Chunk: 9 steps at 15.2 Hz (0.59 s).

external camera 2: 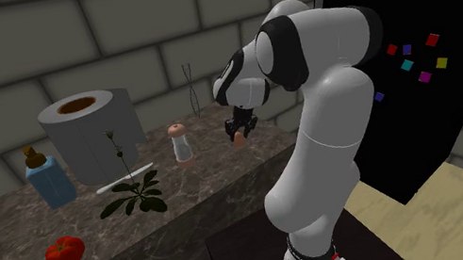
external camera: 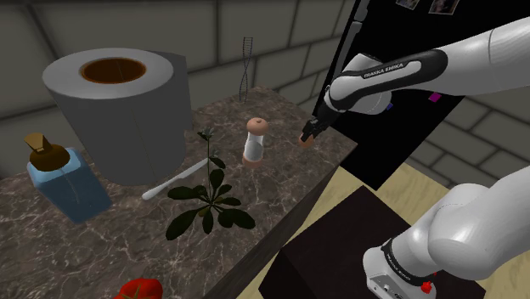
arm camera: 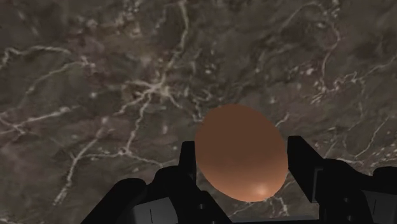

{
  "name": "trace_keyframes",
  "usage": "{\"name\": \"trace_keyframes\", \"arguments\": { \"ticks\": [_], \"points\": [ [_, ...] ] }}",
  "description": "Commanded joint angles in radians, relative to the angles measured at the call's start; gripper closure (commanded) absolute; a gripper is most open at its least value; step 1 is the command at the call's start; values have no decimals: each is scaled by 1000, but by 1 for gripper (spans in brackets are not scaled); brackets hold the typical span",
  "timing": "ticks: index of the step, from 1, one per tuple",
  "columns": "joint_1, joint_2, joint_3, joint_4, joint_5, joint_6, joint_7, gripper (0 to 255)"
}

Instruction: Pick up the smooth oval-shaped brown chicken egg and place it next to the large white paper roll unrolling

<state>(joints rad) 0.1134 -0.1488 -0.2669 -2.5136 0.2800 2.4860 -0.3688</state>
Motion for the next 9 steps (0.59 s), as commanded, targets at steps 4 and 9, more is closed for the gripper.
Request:
{"name": "trace_keyframes", "arguments": {
  "ticks": [4, 9],
  "points": [
    [-10, -44, 5, 22, -36, -61, 34, 255],
    [-19, -87, 12, 53, -67, -131, 67, 255]
  ]
}}
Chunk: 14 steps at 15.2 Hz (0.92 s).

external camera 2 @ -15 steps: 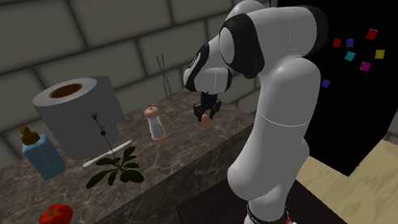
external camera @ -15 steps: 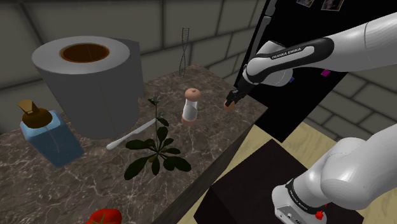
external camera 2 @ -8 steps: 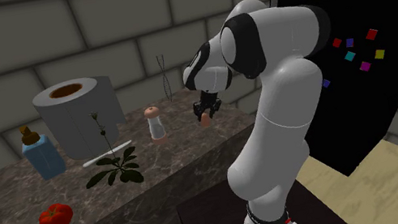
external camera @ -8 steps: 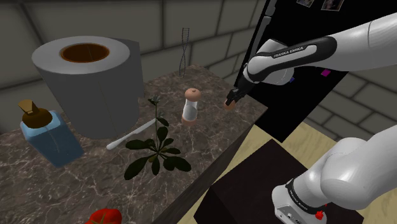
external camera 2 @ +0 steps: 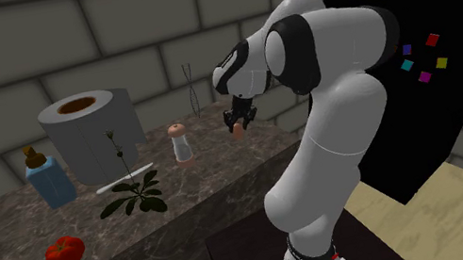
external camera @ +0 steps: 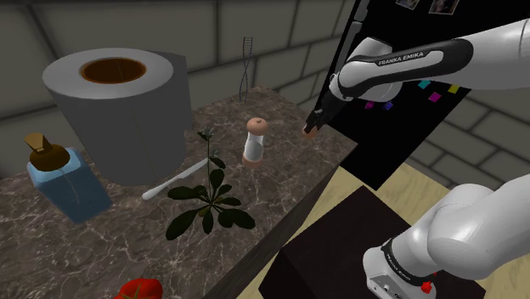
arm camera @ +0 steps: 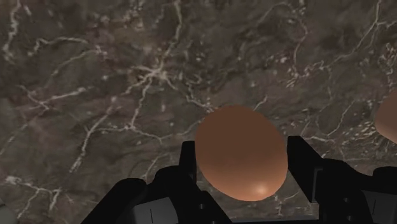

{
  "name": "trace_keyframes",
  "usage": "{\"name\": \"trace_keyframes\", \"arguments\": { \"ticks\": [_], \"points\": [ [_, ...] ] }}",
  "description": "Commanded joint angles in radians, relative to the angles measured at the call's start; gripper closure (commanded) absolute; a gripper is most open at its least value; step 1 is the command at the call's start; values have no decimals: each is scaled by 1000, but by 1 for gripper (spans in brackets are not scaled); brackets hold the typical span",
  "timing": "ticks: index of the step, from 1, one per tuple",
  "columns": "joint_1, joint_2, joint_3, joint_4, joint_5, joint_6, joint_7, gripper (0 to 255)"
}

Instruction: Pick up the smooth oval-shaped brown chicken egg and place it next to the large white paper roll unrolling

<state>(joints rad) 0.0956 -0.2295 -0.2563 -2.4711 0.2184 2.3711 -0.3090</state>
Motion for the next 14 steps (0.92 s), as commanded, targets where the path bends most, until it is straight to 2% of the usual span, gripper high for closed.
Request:
{"name": "trace_keyframes", "arguments": {
  "ticks": [1, 14],
  "points": [
    [-3, -14, 3, 17, -11, -30, 13, 255],
    [-17, -91, 18, 125, -57, -209, 72, 255]
  ]
}}
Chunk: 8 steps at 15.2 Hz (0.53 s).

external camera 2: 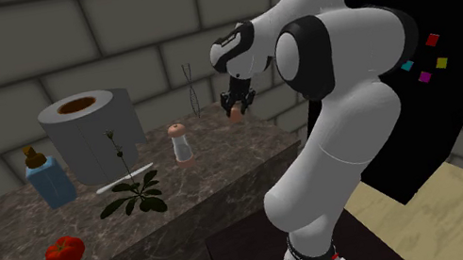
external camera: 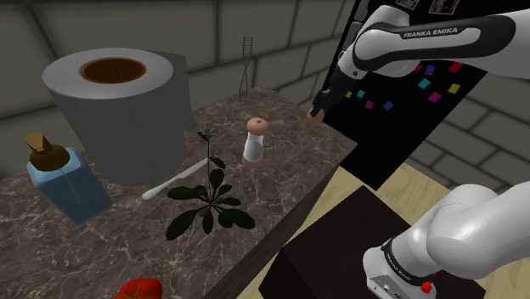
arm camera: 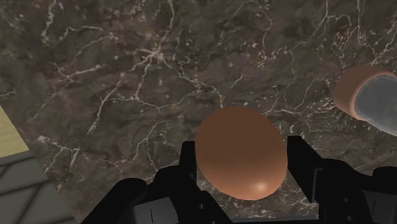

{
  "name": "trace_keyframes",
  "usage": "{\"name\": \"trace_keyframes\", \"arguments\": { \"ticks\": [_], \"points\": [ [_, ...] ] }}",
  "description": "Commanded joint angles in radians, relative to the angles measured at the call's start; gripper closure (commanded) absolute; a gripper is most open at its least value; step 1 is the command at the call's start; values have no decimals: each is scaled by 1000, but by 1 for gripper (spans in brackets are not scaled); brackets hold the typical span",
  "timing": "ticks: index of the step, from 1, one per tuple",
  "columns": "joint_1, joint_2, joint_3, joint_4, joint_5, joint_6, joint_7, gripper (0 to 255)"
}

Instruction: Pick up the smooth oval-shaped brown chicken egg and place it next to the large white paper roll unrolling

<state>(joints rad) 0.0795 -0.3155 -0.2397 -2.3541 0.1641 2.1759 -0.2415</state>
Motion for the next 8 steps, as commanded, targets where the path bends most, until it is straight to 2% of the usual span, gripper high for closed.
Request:
{"name": "trace_keyframes", "arguments": {
  "ticks": [1, 8],
  "points": [
    [-1, -10, 3, 18, -5, -27, 8, 255],
    [-4, -32, 8, 92, -18, -121, 31, 255]
  ]
}}
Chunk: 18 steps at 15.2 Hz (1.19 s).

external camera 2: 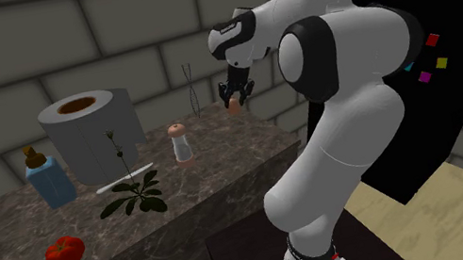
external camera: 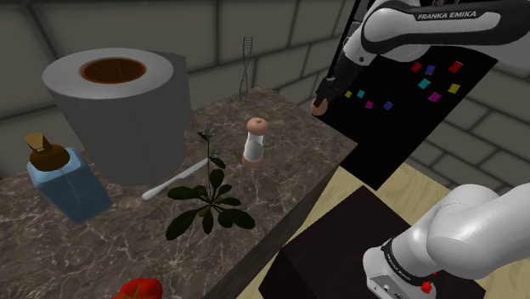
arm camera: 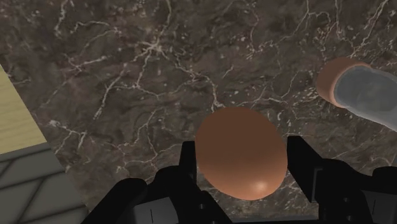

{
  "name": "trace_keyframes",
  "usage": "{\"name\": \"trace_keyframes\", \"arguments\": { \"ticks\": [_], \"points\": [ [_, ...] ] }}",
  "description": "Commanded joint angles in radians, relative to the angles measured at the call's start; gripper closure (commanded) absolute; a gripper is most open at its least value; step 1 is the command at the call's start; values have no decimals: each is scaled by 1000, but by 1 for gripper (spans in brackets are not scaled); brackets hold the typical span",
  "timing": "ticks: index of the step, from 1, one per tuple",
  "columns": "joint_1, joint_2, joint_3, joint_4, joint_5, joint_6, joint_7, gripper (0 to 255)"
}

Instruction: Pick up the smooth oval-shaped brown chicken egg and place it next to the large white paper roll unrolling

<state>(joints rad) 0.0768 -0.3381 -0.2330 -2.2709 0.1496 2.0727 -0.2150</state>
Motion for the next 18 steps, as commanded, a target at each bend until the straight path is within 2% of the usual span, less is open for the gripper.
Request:
{"name": "trace_keyframes", "arguments": {
  "ticks": [1, 18],
  "points": [
    [-1, -12, 2, 20, -5, -31, 8, 255],
    [0, -16, 9, 244, -16, -256, 49, 255]
  ]
}}
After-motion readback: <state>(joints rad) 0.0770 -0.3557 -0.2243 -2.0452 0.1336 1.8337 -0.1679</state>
